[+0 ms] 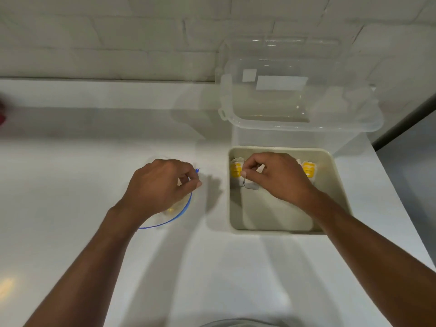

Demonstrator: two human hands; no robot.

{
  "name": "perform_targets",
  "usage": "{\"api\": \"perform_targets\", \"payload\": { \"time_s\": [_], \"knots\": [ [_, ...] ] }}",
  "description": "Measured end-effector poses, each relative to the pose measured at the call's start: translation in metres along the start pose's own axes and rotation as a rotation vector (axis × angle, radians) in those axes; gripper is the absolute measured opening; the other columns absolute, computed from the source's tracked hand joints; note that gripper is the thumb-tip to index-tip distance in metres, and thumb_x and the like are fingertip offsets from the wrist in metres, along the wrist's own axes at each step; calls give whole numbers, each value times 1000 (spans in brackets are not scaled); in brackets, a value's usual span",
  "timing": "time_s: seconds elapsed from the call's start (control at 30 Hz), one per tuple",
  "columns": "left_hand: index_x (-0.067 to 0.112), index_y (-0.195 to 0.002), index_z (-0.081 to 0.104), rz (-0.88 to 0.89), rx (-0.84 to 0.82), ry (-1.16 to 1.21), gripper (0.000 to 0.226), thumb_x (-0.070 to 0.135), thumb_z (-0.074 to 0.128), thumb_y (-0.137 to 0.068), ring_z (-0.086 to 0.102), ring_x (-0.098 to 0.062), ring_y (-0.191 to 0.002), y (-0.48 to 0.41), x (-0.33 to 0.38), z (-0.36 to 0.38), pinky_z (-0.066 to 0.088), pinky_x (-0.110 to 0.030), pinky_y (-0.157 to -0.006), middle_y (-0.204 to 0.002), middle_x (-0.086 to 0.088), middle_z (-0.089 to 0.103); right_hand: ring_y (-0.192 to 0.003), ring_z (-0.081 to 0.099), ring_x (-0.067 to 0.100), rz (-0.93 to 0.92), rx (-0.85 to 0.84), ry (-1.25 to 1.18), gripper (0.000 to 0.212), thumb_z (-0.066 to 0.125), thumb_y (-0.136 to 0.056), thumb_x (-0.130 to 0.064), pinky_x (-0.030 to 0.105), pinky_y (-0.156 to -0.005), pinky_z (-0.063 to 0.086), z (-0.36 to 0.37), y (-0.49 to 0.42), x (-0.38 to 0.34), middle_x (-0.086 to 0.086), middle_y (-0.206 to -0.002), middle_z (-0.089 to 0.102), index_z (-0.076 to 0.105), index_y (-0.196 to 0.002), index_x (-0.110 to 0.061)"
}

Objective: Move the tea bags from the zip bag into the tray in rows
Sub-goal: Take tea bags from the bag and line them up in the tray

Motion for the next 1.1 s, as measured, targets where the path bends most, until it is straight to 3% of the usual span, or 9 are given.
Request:
{"api": "perform_targets", "payload": {
  "time_s": [0.2,0.3,0.43,0.53,0.6,0.73,0.83,0.93,1.1],
  "knots": [
    [40,-88,69,-106,20,71,5,37,65,-88,60,-2,-75,28,-33,1,51,-30,-69,-86,28,66,-64,55,-1,-203,-62,-119,8,68,-86,-42,27,-68,45,1,7,-67,-24,-79,64,68,-85,-34],
    [43,-92,69,-118,51,100,9,36,69,-85,61,-3,-75,39,-43,6,50,-29,-69,-86,28,67,-60,54,-2,-273,-118,-119,3,68,-87,-39,26,-66,41,17,8,-92,-20,-85,66,70,-87,-37],
    [42,-96,69,-113,62,143,13,37,71,-85,63,-9,-79,46,-52,13,49,-29,-68,-91,23,68,-79,59,1,-319,-201,40,18,62,-92,-36,25,-70,40,46,10,-112,-20,-102,68,70,-107,-42],
    [42,-99,68,-102,59,134,15,36,70,-85,64,-11,-85,46,-55,16,43,-27,-65,-97,20,67,-110,61,15,-288,-288,201,31,52,-95,-39,32,-87,49,63,7,-121,-17,-126,62,60,-124,-47],
    [42,-101,68,-107,74,75,16,37,68,-86,64,-13,-89,44,-56,17,39,-26,-65,-100,18,67,-117,58,19,-253,-314,292,34,47,-97,-39,37,-91,49,69,4,-124,-15,-131,59,55,-129,-46],
    [42,-106,69,-107,143,-30,19,41,60,-89,65,-18,-92,45,-65,22,49,-29,-68,-100,12,70,-109,62,21,-190,-260,386,30,40,-98,-41,34,-78,46,83,1,-125,-11,-123,62,58,-122,-38],
    [40,-104,69,-3,186,-128,20,36,55,-91,58,-19,-89,48,-74,33,44,-28,-57,-96,12,70,-99,65,21,-136,-223,458,30,39,-98,-41,29,-65,34,96,2,-127,-9,-110,66,62,-117,-36],
    [34,-92,73,120,158,-237,25,35,48,-90,48,-22,-86,50,-84,42,34,-27,-55,-90,11,68,-95,65,22,-106,-170,543,35,39,-98,-39,27,-63,32,107,6,-131,-6,-110,67,55,-129,-34],
    [26,-76,75,135,142,-274,9,27,66,-73,52,-29,-91,58,-87,43,36,-33,-62,-91,4,65,-97,64,25,34,-157,472,47,43,-96,-38,30,-67,41,117,7,-138,-4,-112,66,39,-142,-35]
  ]
}}
Point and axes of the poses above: each hand's wrist, its own y-axis away from the middle knuckle, its own z-axis out of the palm, x = y × z, the point moved 1 cm from there along -y, towards the middle knuckle
